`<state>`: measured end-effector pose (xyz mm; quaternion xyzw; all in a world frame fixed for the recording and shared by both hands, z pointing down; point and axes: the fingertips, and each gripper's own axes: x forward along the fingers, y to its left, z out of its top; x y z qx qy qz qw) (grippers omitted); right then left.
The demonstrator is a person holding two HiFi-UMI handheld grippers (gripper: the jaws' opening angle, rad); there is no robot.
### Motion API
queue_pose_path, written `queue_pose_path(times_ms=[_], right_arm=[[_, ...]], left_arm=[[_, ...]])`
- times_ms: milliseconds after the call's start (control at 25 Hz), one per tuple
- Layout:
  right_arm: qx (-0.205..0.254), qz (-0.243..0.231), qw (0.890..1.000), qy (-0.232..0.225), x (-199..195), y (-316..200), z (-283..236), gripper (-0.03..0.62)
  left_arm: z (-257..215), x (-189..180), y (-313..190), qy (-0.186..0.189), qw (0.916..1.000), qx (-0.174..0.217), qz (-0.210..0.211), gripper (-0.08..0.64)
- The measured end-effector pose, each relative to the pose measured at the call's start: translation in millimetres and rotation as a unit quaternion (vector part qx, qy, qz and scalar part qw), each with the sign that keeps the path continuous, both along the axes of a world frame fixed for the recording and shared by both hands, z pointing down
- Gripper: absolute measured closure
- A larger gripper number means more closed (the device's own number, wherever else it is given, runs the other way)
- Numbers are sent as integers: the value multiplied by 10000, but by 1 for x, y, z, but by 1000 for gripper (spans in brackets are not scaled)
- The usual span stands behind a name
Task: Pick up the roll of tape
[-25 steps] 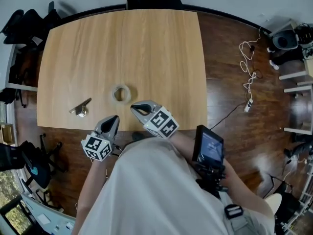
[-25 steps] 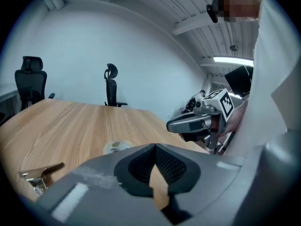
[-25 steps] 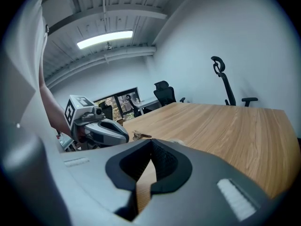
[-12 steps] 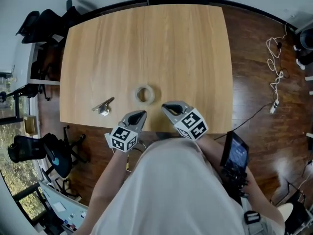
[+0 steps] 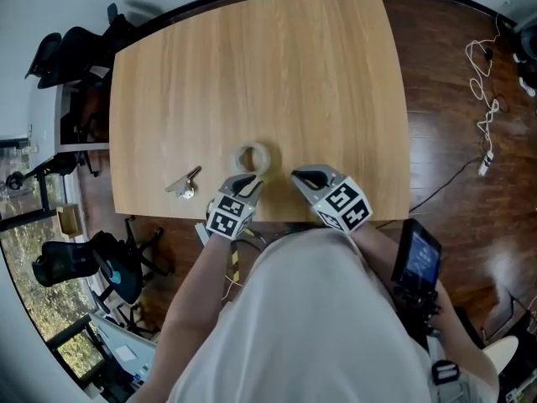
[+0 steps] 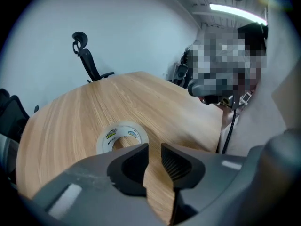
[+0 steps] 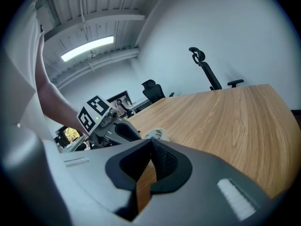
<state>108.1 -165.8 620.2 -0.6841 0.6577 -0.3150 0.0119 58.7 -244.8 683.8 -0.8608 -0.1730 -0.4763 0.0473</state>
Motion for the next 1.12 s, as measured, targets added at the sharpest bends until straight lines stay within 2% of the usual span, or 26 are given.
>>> queue_pose_path(times_ms=[160,240,440,600,720,880,1120], right_arm=[[19,47,10000,-39,10,2,2,586],[5,46,10000,-37,11,2,3,584],[30,97,9999,-86,9,4,4,586],[37,256,9995,-174,21,13,7,586],[35,349,9992,-210,26,18,8,586],[65,450,9987,-223,28,14,7,586],[44,524,9980,-353,37,33,14,586]], left_arm=[[21,8,-7,-424,9970,534,373,407],[30,8,-11,-622,9944,677,519,399],[46,7,-10,-1228,9866,699,811,353],[60,13,-6,-1645,9789,840,876,363],[66,13,-8,-1865,9735,985,882,422],[69,4,-20,-2120,9677,1097,807,422],[77,9,-14,-2477,9607,1173,433,437]])
